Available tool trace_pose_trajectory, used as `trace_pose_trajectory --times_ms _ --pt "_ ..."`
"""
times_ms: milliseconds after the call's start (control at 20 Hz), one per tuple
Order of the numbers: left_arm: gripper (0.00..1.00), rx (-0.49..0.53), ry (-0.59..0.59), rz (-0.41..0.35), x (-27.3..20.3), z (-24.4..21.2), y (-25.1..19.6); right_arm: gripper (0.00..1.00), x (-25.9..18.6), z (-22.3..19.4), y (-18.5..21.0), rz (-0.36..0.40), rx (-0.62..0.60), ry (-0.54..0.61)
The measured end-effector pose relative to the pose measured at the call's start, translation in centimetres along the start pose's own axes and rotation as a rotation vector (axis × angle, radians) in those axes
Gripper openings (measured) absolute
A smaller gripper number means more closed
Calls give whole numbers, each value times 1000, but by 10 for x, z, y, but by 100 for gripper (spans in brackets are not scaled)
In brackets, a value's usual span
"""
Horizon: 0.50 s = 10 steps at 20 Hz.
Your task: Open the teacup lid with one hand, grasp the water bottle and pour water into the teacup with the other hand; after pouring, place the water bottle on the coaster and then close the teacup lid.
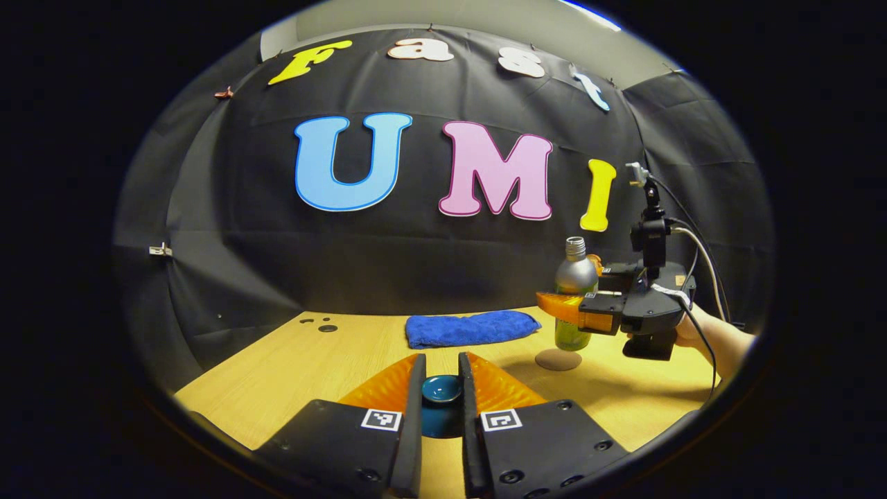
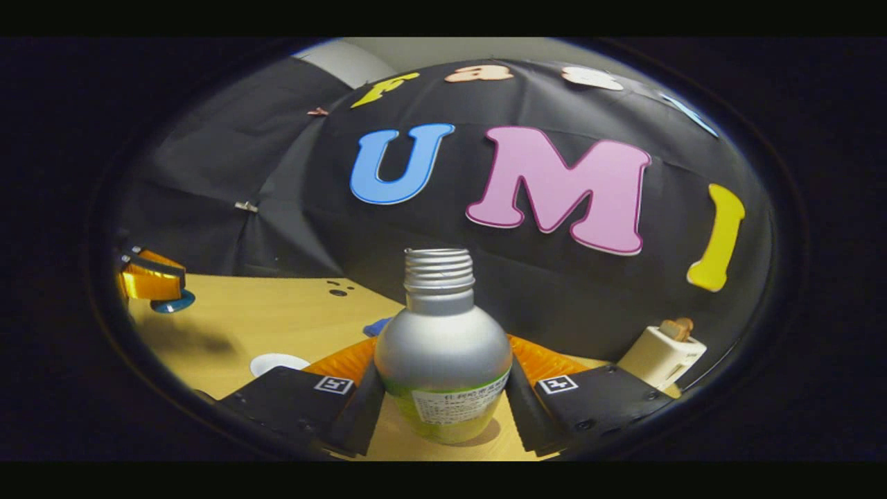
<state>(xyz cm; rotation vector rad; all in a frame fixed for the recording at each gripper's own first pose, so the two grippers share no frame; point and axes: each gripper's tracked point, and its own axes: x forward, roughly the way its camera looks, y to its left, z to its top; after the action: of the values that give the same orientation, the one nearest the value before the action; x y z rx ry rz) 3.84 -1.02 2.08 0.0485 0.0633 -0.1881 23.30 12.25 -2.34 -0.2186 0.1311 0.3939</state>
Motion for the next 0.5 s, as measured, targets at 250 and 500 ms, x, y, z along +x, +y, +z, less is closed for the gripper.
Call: trace_pose_trajectory --times_ms 250,500 --pt "28 -4 18 -1 4 -7 -3 81 16 -20 -24 -46 91 28" --pt "27 -45 39 -12 12 -17 -5 81 23 -41 -38 -78 186 41"
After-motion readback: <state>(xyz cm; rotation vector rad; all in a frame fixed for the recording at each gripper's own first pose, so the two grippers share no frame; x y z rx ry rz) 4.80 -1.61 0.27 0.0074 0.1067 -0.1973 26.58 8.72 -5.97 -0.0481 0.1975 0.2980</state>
